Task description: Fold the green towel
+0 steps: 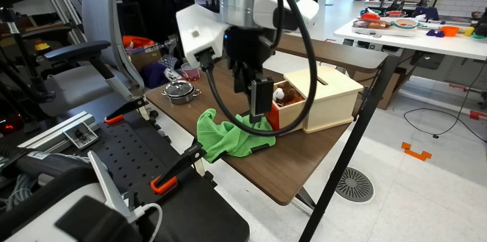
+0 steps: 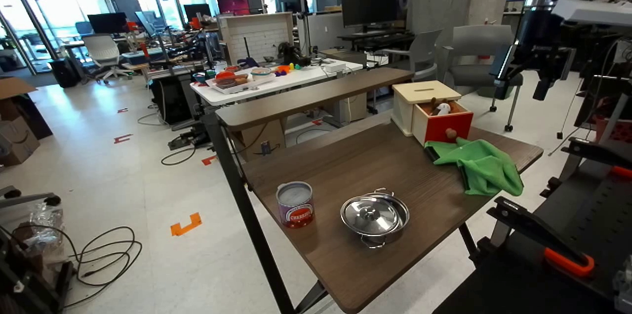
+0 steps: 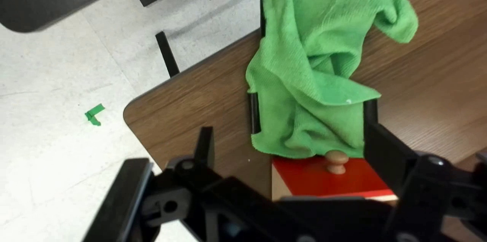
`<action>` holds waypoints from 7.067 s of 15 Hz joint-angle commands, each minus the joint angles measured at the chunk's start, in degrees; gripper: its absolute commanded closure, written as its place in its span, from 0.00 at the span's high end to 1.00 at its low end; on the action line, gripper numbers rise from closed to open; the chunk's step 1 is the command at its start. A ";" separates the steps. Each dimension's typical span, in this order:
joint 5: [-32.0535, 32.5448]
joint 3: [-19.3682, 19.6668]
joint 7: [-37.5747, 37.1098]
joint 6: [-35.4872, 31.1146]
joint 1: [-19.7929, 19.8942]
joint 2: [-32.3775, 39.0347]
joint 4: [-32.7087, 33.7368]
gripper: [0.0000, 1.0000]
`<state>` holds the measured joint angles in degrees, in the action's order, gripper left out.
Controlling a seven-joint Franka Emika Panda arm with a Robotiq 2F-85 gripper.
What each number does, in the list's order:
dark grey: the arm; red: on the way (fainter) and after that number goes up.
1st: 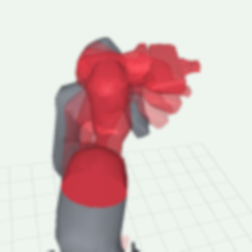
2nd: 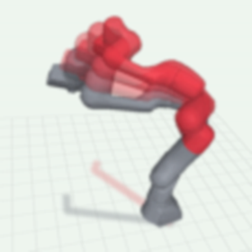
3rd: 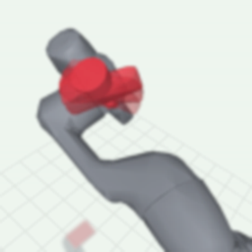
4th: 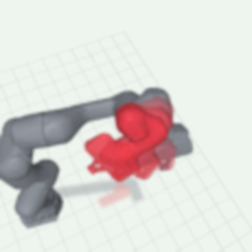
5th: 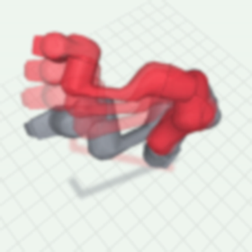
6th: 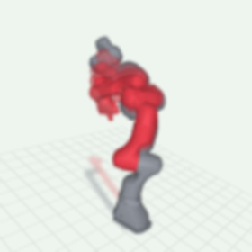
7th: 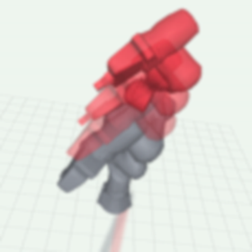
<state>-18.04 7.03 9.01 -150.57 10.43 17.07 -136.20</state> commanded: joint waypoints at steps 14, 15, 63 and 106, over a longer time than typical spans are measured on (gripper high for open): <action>2.55 -2.43 -4.18 -7.01 5.43 24.16 14.79 1.00; 2.85 -2.42 -4.63 -7.11 5.27 24.67 14.92 1.00; -3.52 -11.76 -1.13 -8.55 9.43 19.17 9.90 1.00; -7.73 -17.52 -0.10 -7.98 -0.53 3.71 -1.27 0.01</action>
<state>-25.91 -11.14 9.50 -158.82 12.33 17.83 -139.19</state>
